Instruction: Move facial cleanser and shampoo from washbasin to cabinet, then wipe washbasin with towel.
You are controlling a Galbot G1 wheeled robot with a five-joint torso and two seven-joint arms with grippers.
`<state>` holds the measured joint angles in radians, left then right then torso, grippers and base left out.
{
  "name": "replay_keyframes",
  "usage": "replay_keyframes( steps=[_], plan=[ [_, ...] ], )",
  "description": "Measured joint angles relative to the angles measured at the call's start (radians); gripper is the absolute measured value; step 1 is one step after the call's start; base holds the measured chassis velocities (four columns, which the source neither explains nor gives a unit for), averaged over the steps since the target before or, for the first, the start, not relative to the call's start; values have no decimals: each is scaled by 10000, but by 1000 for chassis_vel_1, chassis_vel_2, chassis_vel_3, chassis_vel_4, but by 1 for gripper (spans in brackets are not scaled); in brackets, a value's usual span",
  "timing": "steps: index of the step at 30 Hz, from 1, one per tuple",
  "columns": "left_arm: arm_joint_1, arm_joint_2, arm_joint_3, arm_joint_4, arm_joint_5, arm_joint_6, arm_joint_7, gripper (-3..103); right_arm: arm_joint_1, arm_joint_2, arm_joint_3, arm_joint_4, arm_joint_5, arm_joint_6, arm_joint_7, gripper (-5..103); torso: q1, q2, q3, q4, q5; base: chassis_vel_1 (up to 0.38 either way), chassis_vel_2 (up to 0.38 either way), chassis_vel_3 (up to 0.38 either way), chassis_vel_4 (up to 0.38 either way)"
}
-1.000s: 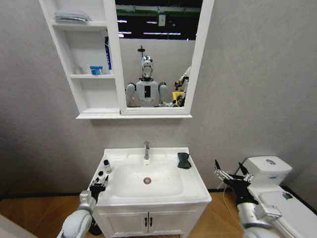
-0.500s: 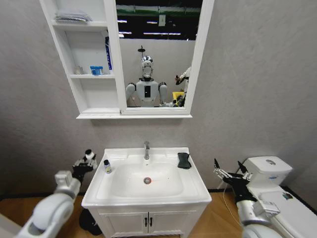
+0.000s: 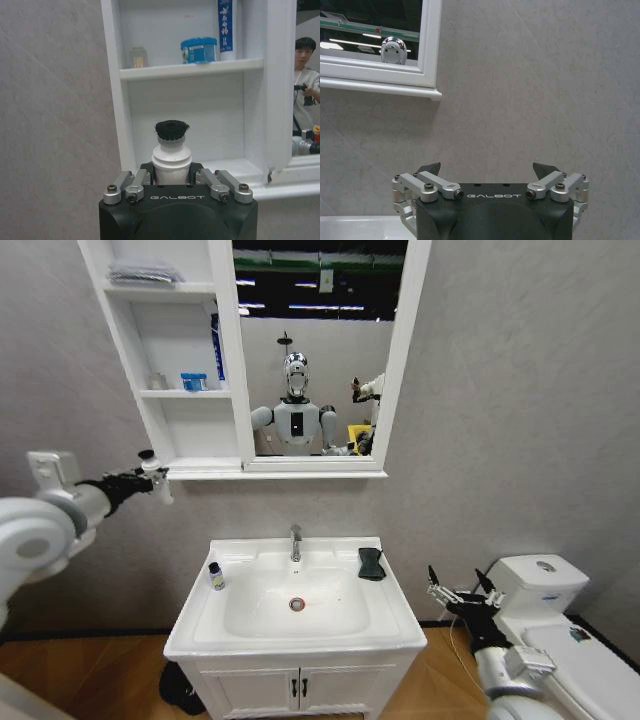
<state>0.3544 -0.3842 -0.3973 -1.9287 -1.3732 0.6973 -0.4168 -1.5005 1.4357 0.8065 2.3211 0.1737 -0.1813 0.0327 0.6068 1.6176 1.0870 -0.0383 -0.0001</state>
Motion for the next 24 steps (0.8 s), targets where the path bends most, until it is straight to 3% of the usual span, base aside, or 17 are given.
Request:
replay_keyframes(
  steps=[2,3,5,6,9,13,15,18,24],
  plan=[
    [-1712,-198,1460,782,-29,0,221,34,56,-2,-83,6,-46,-83,-4,100,0,0,0,3,-1,0,0,0,0],
    [-1712,-198,1460,782,-29,0,221,34,56,-2,-83,6,-46,-83,-4,100,0,0,0,3,-1,0,0,0,0],
    [-3336,-675,2892,1615,14,4,435,34,120,-18,-95,6,-55,-127,-7,100,1,-1,1,0,-5,0,0,0,0],
    [-3336,-675,2892,1615,14,4,435,34,120,-18,-95,6,-55,-127,-7,100,1,-1,1,0,-5,0,0,0,0],
    [-4998,-1542,4372,2944,633,-18,700,34,141,-1,-12,-25,-42,-134,-7,100,1,-1,2,-4,5,0,0,0,0],
    [-5481,-2048,4824,3727,1292,-70,1033,33,101,39,73,-97,-26,-93,-8,100,3,-1,3,-4,-1,0,0,0,0],
    [-5849,-2393,5158,4452,2102,-102,1702,33,81,91,103,-224,-35,12,-21,100,1,-1,1,-3,3,0,0,0,0],
    [-6086,-2649,5408,5123,2609,-207,2138,33,124,136,97,-290,-35,35,-26,100,0,-1,1,-2,1,0,0,0,0],
    [-6469,-3111,5706,6246,2788,-229,2494,33,306,129,57,-458,-45,34,-31,100,0,-1,1,0,1,0,0,0,0]
  ],
)
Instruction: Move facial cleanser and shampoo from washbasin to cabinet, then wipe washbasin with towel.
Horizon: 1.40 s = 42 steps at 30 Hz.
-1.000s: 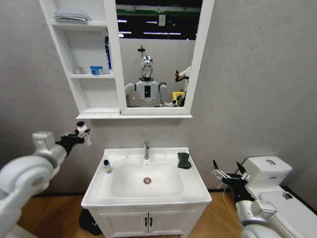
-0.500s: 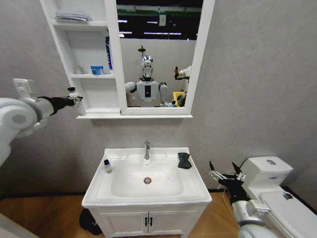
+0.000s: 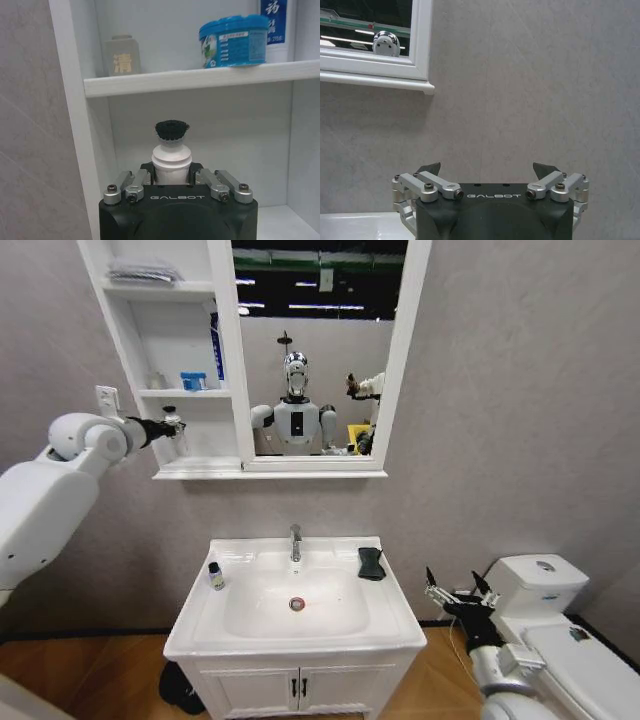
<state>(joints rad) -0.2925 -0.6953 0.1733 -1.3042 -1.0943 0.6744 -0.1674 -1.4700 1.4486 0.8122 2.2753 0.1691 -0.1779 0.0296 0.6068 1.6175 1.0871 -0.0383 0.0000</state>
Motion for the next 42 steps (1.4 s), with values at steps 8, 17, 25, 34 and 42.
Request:
replay_keyframes(
  steps=[8,17,25,34,42],
  plan=[
    [-67,-773,48,1065,542,-190,63,33,-14,-1,-21,-243,-38,91,-59,100,0,0,0,-1,1,0,0,0,0],
    [-65,-1163,-100,1379,831,-468,19,54,-21,14,32,-306,-46,135,-60,100,1,1,-1,-4,2,0,0,0,0],
    [916,-357,-1158,-101,713,-260,-474,86,-15,35,7,-335,-79,162,-60,100,-1,2,-1,-2,-2,0,0,0,0],
    [4562,1029,-3437,-4696,-525,-396,-1466,100,-8,87,-66,-392,-170,176,-61,100,-1,2,-2,-3,-1,0,0,0,0],
    [10126,747,-6414,-7686,799,-865,-2116,100,-186,174,-50,-459,-241,363,-72,100,-3,3,-3,2,-2,0,0,0,0]
  ],
)
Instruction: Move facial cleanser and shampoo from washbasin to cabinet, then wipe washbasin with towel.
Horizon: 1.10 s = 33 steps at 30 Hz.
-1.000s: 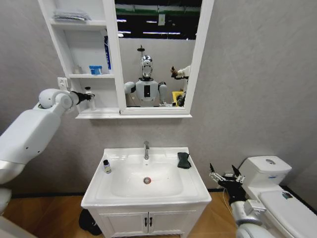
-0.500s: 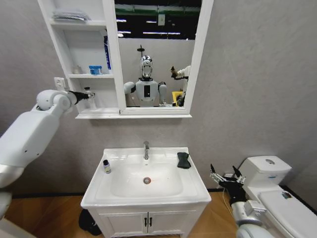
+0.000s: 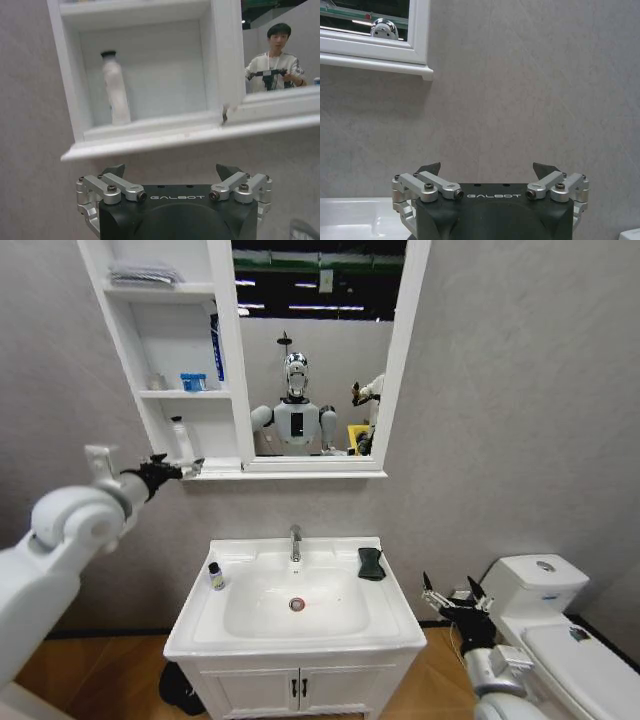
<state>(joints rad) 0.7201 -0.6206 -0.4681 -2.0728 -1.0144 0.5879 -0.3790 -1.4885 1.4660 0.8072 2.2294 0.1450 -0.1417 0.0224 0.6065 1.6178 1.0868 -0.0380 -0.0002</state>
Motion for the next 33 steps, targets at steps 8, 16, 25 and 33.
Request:
replay_keyframes(
  steps=[8,16,25,33],
  plan=[
    [4236,-3604,-2,511,5437,-3123,630,100,-61,63,16,-64,-43,103,-32,100,1,0,1,-3,2,0,0,0,0],
    [4299,-5668,598,3788,7863,-4475,1393,100,35,-78,108,-261,97,128,-33,100,2,-1,2,-3,2,0,0,0,0],
    [2887,-6404,756,5653,7961,-4662,1395,100,140,-113,204,-564,156,255,-32,100,4,-1,3,-5,4,0,0,0,0],
    [1717,-6489,768,6771,7664,-4759,1361,100,90,-25,323,-863,156,486,-47,100,4,-1,3,-4,3,0,0,0,0]
  ],
)
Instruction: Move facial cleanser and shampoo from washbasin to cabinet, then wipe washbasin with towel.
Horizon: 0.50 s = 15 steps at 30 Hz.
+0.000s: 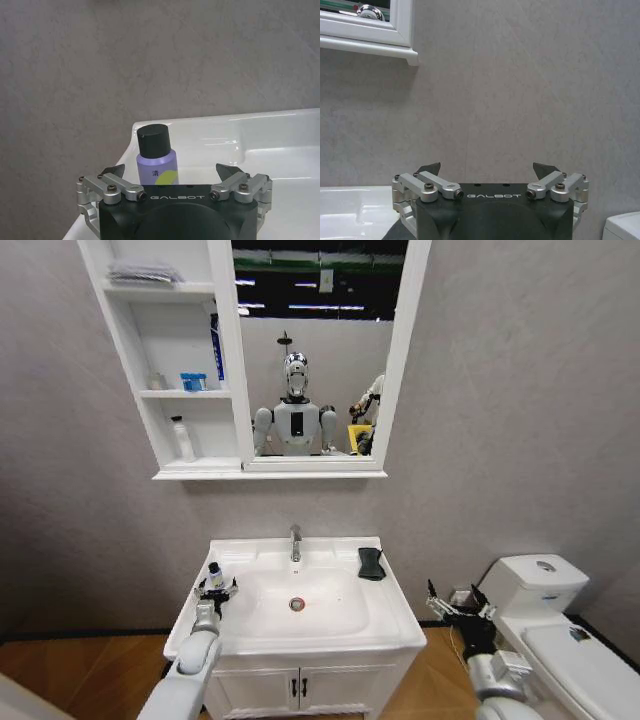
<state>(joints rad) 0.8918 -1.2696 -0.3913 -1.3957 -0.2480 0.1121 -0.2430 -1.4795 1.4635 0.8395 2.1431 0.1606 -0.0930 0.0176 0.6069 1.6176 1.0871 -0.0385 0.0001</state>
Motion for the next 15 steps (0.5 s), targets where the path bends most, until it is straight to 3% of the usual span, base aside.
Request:
replay_keyframes(
  steps=[9,15],
  plan=[
    [-1105,-124,20,1379,-87,114,2,100,16,17,29,-207,-1,67,-4,100,1,-2,0,0,-2,0,0,0,0],
    [-1313,-184,14,1616,-157,301,-40,100,143,-86,53,-273,17,48,8,100,1,-2,0,0,-2,0,0,0,0]
  ],
)
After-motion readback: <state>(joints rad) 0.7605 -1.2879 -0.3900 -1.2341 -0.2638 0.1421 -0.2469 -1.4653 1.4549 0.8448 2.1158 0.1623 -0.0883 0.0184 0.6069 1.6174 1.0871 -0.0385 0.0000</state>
